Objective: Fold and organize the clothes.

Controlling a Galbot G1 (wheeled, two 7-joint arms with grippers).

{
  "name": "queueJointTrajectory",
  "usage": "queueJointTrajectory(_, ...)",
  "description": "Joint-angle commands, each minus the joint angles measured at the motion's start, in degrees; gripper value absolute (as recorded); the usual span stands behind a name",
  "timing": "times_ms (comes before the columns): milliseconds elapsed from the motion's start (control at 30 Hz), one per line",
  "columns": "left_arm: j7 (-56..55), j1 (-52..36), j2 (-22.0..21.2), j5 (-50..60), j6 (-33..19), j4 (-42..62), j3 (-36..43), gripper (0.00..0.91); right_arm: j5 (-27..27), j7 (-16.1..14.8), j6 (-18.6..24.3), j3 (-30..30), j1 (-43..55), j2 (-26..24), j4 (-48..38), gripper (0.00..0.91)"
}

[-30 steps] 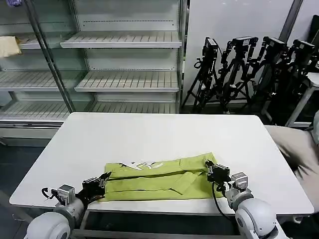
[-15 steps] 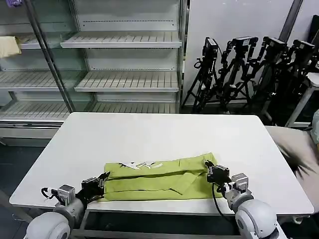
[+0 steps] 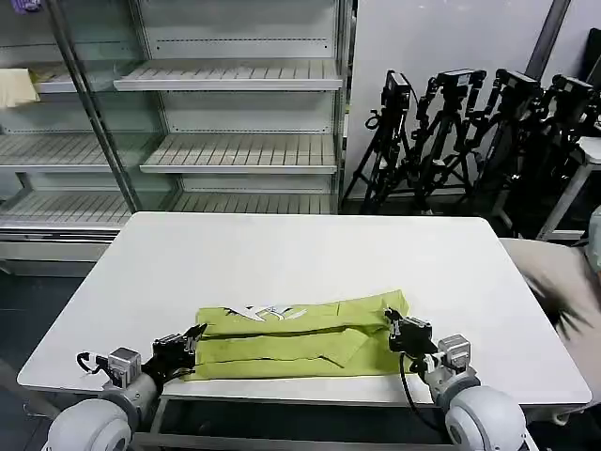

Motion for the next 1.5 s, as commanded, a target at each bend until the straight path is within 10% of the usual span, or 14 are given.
queueJointTrajectory(33,0.0,0.0,0.1,0.0,0.0,0.0,0.2,0.020,0.1,0.0,0.0,0.4,-1.0,-0.1,0.9,0.000)
queueJointTrajectory(400,-0.1,0.7,0.3,-0.8,0.1,-0.6,-0.2,0.020,0.0,0.0,0.1,0.9,-1.5,0.0,0.5,0.000)
queueJointTrajectory(433,-0.1,0.7,0.3,-0.8,0.1,-0.6,-0.2,0.020,0.0,-0.1,0.2,0.7,-1.5,0.0,0.2,0.353)
queueJointTrajectory(467,-0.1,0.7,0.3,-0.7,0.1,-0.7,-0.2,0.030,0.0,-0.2,0.2,0.7,-1.4,-0.1,0.1,0.353)
queueJointTrajectory(500,0.0,0.8,0.3,-0.7,0.3,-0.8,-0.2,0.232,-0.2,-0.1,0.0,0.6,-1.4,-0.1,-0.2,0.907)
queueJointTrajectory(533,-0.1,1.0,0.2,-0.7,0.5,-1.0,-0.2,0.464,-0.3,-0.3,0.0,0.5,-1.3,0.0,-0.6,0.907)
queueJointTrajectory(567,0.0,1.2,0.2,-0.7,0.7,-1.3,-0.2,0.907,-0.2,-0.7,0.1,0.5,-1.3,0.1,-0.8,0.907)
queueJointTrajectory(1500,-20.0,3.9,-6.2,-10.8,-0.1,-5.1,1.9,0.907,1.9,-2.7,4.1,6.3,-2.7,0.3,-0.9,0.907)
